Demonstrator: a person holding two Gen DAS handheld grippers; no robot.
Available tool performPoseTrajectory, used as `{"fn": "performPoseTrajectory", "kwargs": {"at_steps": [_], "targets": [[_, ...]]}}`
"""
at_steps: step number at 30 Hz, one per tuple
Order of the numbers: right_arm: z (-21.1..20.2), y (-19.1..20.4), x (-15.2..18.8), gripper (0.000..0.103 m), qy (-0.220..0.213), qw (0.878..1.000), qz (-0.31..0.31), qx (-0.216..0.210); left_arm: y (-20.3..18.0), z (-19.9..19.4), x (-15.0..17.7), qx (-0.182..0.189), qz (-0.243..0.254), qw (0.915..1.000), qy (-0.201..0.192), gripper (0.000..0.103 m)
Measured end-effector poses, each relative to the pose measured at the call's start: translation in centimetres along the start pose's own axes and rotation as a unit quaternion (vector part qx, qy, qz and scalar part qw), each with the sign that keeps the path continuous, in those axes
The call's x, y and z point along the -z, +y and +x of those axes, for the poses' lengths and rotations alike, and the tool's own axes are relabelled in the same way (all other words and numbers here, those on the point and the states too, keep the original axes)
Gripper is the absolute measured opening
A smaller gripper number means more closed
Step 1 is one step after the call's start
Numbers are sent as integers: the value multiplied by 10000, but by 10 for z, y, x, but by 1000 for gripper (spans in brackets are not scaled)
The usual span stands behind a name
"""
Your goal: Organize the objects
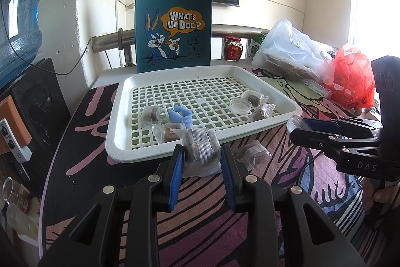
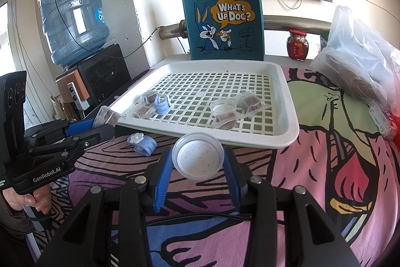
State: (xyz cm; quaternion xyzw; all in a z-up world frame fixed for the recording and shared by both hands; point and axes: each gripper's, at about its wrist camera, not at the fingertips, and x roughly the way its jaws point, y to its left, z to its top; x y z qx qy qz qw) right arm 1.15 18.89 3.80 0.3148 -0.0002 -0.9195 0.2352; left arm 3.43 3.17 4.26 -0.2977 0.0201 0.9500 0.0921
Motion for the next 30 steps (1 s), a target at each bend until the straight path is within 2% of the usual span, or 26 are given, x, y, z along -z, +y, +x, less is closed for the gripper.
{"fn": "performPoseTrajectory", "kwargs": {"at_steps": [30], "targets": [[0,1,0,39,-13,10000,32,-5,0,-1,-2,0,-12,10000,-15,28]]}}
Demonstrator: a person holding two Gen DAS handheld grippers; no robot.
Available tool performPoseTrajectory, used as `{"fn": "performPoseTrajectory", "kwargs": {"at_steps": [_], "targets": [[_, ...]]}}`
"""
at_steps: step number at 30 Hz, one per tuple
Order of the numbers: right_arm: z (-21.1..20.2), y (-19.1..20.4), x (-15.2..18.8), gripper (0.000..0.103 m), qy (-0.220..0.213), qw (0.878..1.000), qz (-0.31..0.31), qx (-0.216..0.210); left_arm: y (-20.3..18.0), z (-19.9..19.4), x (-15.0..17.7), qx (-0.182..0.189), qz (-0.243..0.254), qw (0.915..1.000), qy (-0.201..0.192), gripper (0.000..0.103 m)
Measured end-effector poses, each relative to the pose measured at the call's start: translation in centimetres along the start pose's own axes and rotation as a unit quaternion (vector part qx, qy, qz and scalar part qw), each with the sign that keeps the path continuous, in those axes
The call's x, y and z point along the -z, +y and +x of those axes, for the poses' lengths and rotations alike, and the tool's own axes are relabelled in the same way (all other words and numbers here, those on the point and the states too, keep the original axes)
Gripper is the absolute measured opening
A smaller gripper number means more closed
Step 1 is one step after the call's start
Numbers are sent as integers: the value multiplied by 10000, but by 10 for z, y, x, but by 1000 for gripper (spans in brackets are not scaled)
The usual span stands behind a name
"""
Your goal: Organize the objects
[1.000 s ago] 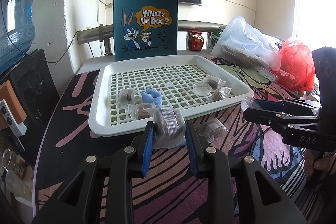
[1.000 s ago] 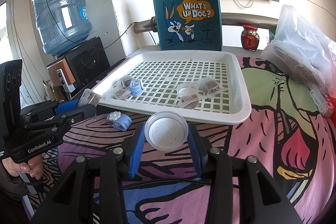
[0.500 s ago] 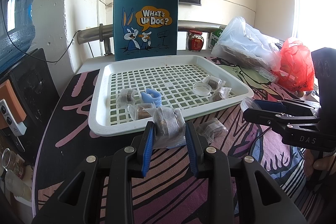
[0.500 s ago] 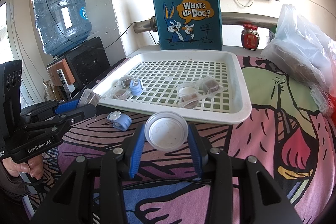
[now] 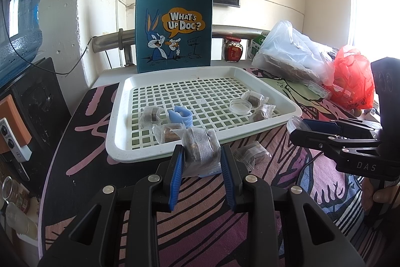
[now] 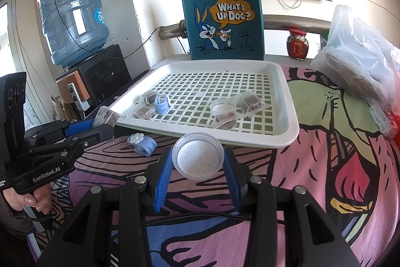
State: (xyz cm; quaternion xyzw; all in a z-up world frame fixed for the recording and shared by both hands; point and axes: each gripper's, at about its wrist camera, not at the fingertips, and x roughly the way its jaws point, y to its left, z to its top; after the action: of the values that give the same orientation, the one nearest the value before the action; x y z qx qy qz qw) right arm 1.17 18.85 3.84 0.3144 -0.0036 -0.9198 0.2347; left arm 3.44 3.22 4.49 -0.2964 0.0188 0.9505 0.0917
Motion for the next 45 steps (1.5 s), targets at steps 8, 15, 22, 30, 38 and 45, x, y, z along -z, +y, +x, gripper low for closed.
{"fn": "performPoseTrajectory", "kwargs": {"at_steps": [8,15,22,30,38,45], "targets": [[0,0,0,39,-7,10000,28,6,0,1,-1,1,-25,10000,23,28],[-7,-10,-3,39,-105,9998,179,37,8,5,-6,-9,-140,9998,167,28],[-42,-49,-36,39,-632,9961,573,206,26,-9,-41,-63,-160,9997,-175,28],[-18,-57,-92,39,-611,9964,576,-145,29,31,-86,30,-95,9999,-89,28],[74,-53,-106,39,297,9986,433,-54,65,118,-94,-354,-483,9951,785,28],[136,-58,-103,39,929,9941,510,250,71,154,-87,-364,-694,9900,1170,29]]}}
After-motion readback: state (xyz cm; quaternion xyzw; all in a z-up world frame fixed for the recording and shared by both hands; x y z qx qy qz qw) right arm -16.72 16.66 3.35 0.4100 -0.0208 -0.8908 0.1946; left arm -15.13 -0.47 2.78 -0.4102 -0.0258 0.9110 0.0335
